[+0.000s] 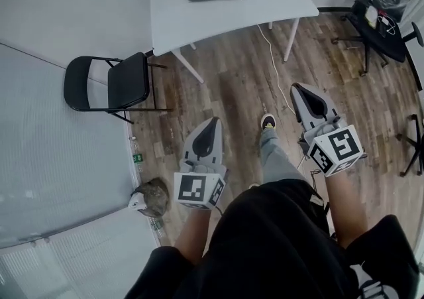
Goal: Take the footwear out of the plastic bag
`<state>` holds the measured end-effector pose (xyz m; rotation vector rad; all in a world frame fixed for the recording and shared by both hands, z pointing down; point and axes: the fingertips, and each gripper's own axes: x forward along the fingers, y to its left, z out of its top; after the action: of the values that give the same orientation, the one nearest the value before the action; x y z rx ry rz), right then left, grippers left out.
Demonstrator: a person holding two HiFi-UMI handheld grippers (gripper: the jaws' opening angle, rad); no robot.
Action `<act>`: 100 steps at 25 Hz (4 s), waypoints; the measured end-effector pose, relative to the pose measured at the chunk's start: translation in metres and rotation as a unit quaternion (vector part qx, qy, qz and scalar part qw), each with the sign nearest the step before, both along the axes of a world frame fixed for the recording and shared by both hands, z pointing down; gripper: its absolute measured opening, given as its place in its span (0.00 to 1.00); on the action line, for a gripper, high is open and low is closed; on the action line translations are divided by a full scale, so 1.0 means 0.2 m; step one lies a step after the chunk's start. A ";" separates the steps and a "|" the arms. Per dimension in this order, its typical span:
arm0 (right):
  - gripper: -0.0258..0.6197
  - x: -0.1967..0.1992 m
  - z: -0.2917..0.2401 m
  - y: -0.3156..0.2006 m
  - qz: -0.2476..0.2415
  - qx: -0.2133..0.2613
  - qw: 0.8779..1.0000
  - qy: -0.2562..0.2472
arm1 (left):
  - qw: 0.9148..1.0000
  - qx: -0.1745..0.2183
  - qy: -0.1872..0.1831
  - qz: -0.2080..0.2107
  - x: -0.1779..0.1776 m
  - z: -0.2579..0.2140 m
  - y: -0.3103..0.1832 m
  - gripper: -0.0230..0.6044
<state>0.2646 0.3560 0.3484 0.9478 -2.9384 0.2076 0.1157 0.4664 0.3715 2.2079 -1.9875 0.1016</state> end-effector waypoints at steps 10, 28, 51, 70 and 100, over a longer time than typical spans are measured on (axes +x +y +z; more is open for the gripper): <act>0.06 -0.17 0.12 -0.75 -0.002 -0.030 0.999 0.019 | 1.000 -0.023 -0.005 0.017 -0.19 0.04 -0.81 0.07; 0.06 -0.56 0.09 -1.65 -0.068 -0.022 0.997 0.043 | 0.991 -0.038 -0.130 -0.014 -0.62 -0.02 -1.86 0.07; 0.06 -1.22 0.13 -2.21 -0.050 -0.010 0.995 0.091 | 0.815 -0.230 -0.435 0.305 -1.39 0.61 -2.96 0.84; 0.06 -1.43 0.24 -2.52 0.012 -0.033 0.991 0.127 | 0.642 -0.425 -0.372 0.517 -1.48 1.30 -3.14 0.96; 0.06 -1.24 0.32 -2.75 0.022 -0.061 0.989 0.136 | 0.771 -0.320 -0.246 0.492 -1.54 0.99 -2.99 0.71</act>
<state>0.0157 -0.1947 0.4128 0.9406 -2.6266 0.2358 -0.1914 -0.1316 0.5702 2.5219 -0.4653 1.3531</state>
